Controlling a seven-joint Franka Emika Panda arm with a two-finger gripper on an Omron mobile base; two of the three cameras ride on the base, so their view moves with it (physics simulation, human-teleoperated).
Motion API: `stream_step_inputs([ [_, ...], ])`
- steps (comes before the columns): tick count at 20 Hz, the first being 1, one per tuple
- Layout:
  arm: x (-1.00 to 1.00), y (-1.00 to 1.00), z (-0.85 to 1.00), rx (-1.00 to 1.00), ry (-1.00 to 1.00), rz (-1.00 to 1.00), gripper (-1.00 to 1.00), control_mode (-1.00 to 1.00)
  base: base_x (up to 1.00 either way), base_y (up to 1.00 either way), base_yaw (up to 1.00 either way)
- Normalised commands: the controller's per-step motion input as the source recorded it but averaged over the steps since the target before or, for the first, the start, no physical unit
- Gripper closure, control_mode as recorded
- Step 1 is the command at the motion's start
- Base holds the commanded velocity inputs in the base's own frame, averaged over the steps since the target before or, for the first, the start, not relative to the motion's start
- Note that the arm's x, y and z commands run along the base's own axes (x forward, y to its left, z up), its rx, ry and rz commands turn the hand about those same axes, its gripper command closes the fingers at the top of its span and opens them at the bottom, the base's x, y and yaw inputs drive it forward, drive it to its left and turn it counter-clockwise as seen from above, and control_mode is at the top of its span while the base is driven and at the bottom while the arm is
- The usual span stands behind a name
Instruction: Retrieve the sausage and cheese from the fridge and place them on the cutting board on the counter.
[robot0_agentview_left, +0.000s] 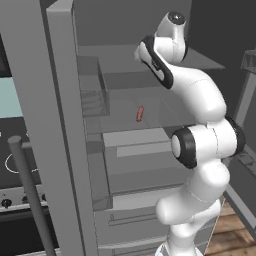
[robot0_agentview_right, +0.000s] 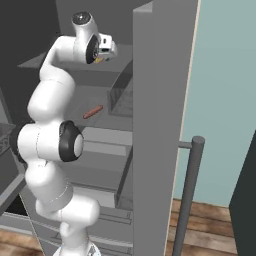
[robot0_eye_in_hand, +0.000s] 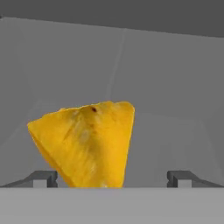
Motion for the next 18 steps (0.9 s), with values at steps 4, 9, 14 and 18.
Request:
stream_step_inputs([
  [4,0.46,0.05,-0.01,-0.02,0.12,0.27,-1.00,-1.00,0.00,0.00,0.00],
  [9,0.16,0.00,-0.11,-0.01,0.15,0.15,-1.00,-1.00,0.00,0.00,0.00],
  [14,0.05,0.38,-0.33,-0.03,-0.01,0.10,-1.00,-1.00,0.00,0.00,0.00],
  [18,-0.01,0.61,-0.44,0.00,-0.19,0.10,-1.00,-1.00,0.00,0.00,0.00],
])
